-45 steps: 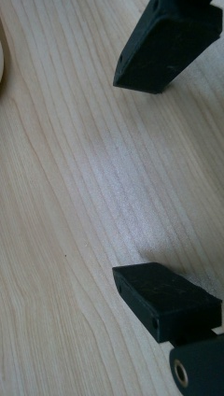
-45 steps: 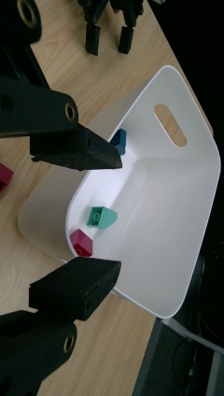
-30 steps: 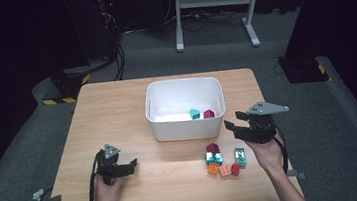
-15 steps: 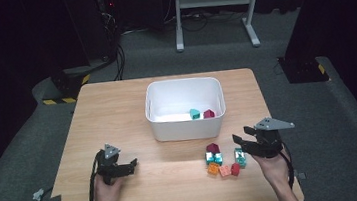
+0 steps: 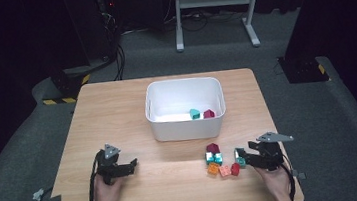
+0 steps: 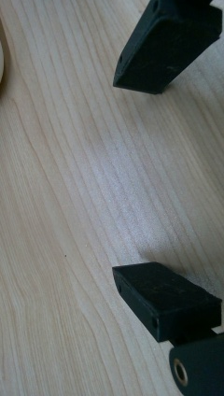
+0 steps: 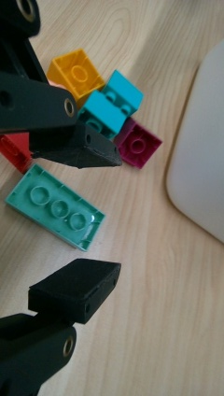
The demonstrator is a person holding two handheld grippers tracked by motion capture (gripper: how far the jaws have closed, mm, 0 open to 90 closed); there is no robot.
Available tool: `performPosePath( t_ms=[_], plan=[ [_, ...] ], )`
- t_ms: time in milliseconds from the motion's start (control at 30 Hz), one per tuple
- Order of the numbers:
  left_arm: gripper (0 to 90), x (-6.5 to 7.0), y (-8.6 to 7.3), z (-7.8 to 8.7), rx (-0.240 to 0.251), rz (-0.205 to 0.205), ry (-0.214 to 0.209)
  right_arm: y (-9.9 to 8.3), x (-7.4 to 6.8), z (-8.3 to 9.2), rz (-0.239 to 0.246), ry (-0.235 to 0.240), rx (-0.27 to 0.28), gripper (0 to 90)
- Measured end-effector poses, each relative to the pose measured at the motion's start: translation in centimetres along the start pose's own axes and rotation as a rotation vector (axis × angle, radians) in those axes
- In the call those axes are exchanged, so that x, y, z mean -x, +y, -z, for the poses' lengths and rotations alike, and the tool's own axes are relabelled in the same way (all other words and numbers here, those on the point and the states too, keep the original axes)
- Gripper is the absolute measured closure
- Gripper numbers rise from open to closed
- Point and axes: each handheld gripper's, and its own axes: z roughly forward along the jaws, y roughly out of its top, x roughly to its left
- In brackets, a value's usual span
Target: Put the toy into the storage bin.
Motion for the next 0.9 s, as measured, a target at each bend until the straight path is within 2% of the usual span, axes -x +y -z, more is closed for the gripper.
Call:
performPosePath(
  t_ms=[400,900],
  plan=[
    [9.4,0.0,0.0,0.0,-0.001,-0.001,0.0,-1.6,0.2,-1.8,-0.025,0.0,-0.057,40.6],
    [9.4,0.0,0.0,0.0,-0.001,-0.001,0.0,-1.7,0.2,-3.1,0.012,-0.023,-0.1,41.3]
  ],
)
